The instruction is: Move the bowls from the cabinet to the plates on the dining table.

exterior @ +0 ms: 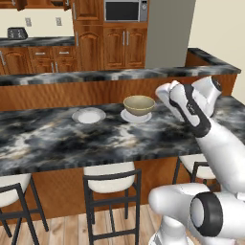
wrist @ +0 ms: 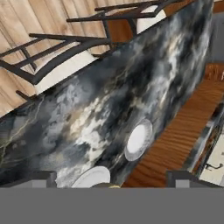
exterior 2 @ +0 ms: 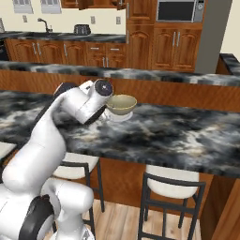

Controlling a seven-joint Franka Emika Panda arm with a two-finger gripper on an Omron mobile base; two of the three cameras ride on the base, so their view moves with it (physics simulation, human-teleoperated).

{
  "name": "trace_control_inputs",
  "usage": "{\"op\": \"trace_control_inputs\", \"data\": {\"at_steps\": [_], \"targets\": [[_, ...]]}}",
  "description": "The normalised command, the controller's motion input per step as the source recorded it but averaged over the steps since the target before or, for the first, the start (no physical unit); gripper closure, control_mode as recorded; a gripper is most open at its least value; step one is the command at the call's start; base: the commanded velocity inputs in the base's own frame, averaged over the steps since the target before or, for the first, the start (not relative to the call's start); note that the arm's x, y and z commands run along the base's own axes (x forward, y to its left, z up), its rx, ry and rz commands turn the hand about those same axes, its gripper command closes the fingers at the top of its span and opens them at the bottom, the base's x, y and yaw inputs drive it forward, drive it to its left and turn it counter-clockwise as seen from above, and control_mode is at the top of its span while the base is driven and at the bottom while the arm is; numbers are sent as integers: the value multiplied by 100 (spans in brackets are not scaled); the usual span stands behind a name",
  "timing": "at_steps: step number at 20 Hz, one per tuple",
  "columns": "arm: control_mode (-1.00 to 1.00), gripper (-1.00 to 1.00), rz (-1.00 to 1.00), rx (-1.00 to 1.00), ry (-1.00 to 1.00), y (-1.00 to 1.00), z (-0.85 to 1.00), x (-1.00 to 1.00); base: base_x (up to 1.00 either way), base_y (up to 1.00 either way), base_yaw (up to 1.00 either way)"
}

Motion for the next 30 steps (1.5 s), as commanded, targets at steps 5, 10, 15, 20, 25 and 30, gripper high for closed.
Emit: {"op": "trace_control_inputs", "data": {"at_steps": [5,10,15,20,25,30], "targets": [[-100,-100,8,-55,-1,10,12,-87,0,0,0],[-100,-100,9,-58,0,8,-6,-79,0,0,0],[-100,-100,7,-44,-7,0,7,-83,0,0,0],[-100,-100,8,-29,-9,0,12,-87,0,0,0],[-100,-100,12,-10,-12,0,18,-99,0,0,0],[-100,-100,16,3,-4,0,18,-73,0,0,0]]}}
